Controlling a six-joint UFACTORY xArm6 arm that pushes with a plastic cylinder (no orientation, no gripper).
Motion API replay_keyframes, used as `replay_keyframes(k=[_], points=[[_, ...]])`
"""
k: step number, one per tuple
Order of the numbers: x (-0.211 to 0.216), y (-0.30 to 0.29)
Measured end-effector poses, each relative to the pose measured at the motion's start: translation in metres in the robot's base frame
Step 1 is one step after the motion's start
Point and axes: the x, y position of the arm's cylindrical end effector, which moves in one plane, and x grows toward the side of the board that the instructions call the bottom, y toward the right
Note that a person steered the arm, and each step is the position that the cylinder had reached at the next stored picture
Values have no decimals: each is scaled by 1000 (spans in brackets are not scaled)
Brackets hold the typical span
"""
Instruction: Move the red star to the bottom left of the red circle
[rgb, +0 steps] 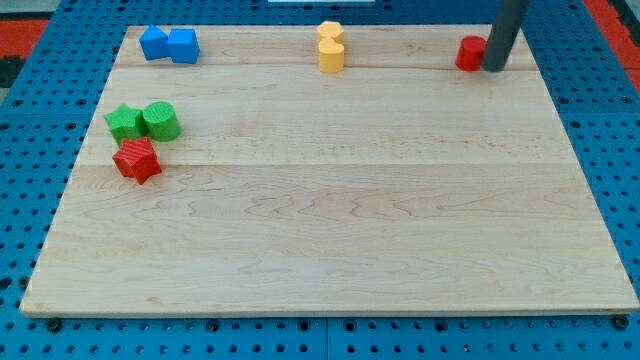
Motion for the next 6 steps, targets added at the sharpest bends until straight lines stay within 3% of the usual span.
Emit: replay_keyframes(k=[1,2,3,5,6], points=[[11,6],[137,-27],[210,-145],[233,-418],[217,-491]])
